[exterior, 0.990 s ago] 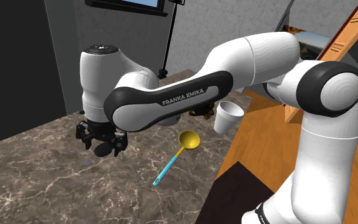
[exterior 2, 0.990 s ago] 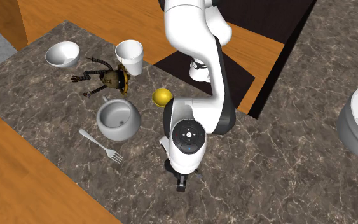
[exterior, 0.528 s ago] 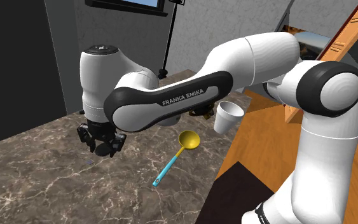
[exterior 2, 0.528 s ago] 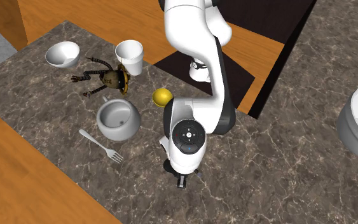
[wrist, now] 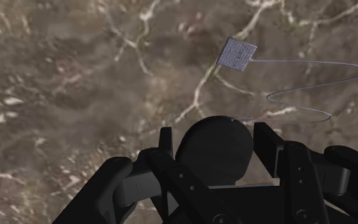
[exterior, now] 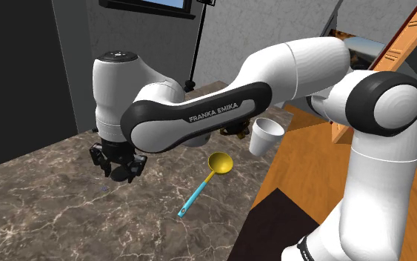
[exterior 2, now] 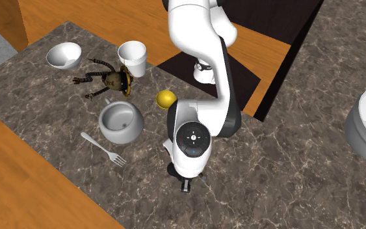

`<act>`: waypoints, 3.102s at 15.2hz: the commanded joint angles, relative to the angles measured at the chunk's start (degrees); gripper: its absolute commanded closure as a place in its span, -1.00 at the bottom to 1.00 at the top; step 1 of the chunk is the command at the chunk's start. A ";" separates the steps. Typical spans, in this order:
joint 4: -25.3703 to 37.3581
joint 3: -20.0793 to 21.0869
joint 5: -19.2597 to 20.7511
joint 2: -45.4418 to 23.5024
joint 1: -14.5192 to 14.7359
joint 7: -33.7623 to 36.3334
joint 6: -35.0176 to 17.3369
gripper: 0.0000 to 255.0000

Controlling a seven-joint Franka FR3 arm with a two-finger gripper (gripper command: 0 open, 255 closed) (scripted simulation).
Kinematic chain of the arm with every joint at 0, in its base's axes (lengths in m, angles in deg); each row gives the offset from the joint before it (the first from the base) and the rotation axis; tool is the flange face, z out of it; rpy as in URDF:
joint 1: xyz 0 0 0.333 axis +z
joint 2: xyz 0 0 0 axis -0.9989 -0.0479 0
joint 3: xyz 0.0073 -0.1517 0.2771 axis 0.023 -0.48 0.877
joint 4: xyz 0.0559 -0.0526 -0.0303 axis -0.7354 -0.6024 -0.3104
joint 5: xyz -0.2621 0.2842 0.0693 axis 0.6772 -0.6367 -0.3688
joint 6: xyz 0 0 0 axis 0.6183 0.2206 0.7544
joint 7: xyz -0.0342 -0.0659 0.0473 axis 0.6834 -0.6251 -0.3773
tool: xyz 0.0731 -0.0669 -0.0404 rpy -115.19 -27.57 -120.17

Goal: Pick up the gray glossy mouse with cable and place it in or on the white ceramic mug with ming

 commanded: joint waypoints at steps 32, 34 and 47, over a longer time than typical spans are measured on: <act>20.10 2.30 -3.77 3.80 1.40 -3.35 22.72 1.00; 15.84 2.33 -5.93 7.14 -2.27 -6.16 21.08 1.00; -1.18 -2.85 -17.05 22.80 -18.70 -27.19 15.60 1.00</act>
